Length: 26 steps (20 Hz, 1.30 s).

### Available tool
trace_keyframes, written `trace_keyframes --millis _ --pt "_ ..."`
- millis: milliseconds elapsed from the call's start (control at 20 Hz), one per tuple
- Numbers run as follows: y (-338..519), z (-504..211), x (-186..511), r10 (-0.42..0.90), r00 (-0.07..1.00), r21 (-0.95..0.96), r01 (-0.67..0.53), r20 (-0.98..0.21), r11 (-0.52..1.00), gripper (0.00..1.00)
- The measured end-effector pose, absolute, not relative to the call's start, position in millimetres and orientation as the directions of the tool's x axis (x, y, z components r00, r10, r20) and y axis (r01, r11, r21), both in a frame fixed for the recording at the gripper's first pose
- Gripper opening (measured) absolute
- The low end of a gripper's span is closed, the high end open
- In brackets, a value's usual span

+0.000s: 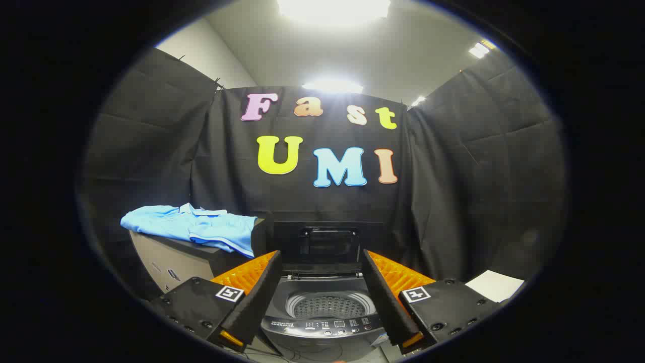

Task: Put the clothes into the washing machine and then close the washing machine lid.

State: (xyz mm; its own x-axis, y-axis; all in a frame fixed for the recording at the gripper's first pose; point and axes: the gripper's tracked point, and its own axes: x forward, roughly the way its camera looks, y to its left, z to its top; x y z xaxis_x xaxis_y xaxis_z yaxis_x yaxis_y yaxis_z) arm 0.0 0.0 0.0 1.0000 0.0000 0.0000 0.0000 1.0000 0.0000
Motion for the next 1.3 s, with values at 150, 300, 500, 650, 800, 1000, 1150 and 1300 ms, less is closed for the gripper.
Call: trace_keyframes --millis 150,300,500,650,800,1000,1150,1300 --pt "1.9 -4.8 0.5 0.005 1.0 0.009 -0.005 -0.009 1.0 0.98" --pt "5.3 -7.6 0.9 0.009 1.0 0.01 -0.009 -0.011 1.0 0.98" --pt "9.7 -7.7 1.9 0.016 1.0 0.014 -0.016 -0.009 1.0 0.98" --pt "10.9 -6.2 1.9 0.019 1.0 0.013 -0.019 -0.007 1.0 0.98" --pt "12.0 -3.7 2.7 0.021 1.0 0.014 -0.021 -0.005 1.0 0.98" --pt "17.6 4.8 6.7 0.038 0.999 0.018 -0.037 -0.005 0.999 0.98" --pt "25.6 19.5 14.3 0.061 0.998 0.027 -0.061 0.004 0.998 0.98" --pt "38.1 34.3 22.5 0.094 0.996 0.033 -0.094 0.012 0.995 0.98"
